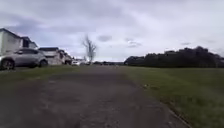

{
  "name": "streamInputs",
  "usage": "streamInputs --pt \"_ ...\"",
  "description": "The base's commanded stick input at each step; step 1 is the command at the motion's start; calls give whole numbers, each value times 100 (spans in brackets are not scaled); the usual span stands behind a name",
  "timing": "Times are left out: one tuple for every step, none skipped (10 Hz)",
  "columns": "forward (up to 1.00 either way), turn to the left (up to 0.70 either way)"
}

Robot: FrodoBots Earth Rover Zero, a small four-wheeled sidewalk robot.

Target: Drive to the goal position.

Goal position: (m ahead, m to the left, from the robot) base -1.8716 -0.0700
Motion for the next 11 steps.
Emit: streamInputs --pt "0 0" --pt "0 0" --pt "0 0" --pt "0 0" --pt "0 0" --pt "0 0" --pt "0 0" --pt "32 0" --pt "91 0" --pt "100 0" --pt "100 0"
